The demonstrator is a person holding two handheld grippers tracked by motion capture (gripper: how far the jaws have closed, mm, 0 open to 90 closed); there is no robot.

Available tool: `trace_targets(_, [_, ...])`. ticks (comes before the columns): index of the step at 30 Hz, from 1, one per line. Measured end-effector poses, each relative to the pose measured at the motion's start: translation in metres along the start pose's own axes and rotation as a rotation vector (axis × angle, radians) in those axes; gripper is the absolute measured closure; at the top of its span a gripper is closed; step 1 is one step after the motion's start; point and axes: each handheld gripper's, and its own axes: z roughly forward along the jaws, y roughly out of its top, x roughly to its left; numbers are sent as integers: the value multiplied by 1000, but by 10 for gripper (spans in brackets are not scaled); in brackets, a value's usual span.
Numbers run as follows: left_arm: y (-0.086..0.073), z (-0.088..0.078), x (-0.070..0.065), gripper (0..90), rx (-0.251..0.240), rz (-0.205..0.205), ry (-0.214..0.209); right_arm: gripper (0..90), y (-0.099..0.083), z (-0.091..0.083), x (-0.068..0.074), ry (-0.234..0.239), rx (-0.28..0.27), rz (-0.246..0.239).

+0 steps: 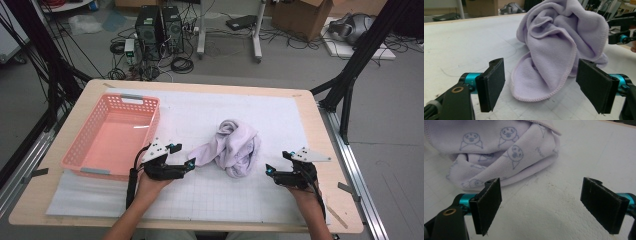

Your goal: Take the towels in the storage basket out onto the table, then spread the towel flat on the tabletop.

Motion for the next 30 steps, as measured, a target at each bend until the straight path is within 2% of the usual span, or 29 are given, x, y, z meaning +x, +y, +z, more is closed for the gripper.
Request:
trace_targets(7, [1, -1, 0, 248, -10, -4, 5, 159, 0, 1, -2, 0, 1, 13])
trace_targets(12, [0, -2, -1, 250, -7, -1, 14, 159, 0, 0, 1, 5, 1, 1])
trace_targets(18, [0, -1, -3, 273, 4, 15, 2, 159, 1, 1, 2, 11, 0, 5])
trace_targets(25, [-1, 2, -2, 280, 11, 12, -5, 159, 0, 5, 4, 23, 23, 4])
trace_targets(30, [-3, 3, -1, 283, 28, 0, -9, 158, 1, 19, 5, 49, 70, 51])
